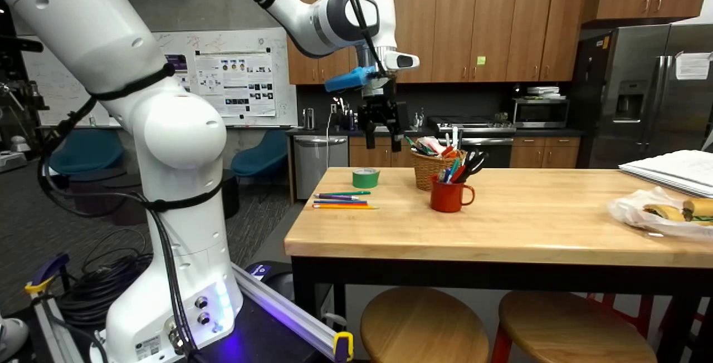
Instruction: Place the green masking tape upright.
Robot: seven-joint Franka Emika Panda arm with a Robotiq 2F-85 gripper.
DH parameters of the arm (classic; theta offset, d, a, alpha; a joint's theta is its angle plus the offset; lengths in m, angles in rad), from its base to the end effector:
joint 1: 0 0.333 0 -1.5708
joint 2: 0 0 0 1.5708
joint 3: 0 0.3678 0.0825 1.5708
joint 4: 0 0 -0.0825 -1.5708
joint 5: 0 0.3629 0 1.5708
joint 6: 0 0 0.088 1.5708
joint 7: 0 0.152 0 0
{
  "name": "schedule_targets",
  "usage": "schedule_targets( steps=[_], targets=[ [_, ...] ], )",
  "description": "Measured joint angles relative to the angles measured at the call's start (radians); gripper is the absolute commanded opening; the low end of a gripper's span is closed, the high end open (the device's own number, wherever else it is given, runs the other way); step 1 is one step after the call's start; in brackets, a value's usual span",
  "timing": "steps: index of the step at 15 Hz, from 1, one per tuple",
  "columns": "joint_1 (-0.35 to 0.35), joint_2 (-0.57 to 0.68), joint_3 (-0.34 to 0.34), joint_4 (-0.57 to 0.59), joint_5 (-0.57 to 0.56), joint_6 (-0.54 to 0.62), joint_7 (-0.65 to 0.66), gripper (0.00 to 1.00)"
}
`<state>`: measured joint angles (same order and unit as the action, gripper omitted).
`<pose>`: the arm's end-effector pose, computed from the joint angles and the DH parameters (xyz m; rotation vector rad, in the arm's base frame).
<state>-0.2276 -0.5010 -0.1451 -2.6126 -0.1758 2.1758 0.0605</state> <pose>0.3193 -0.1397 0.4314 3.0147 -0.4897 0.0775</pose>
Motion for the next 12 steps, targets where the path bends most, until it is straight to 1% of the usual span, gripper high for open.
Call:
schedule_targets(
  steps=[3, 7, 9, 12],
  targets=[
    [0.016, -0.007, 0.043, -0.068, 0.030, 0.075, 0.070, 1.00],
    [0.048, 0.003, 0.115, -0.124, 0.081, 0.196, 0.187, 1.00],
    [0.062, 0.023, 0.161, -0.135, 0.096, 0.261, 0.267, 1.00],
    [0.064, 0.080, 0.239, -0.137, 0.097, 0.356, 0.420, 1.00]
  ],
)
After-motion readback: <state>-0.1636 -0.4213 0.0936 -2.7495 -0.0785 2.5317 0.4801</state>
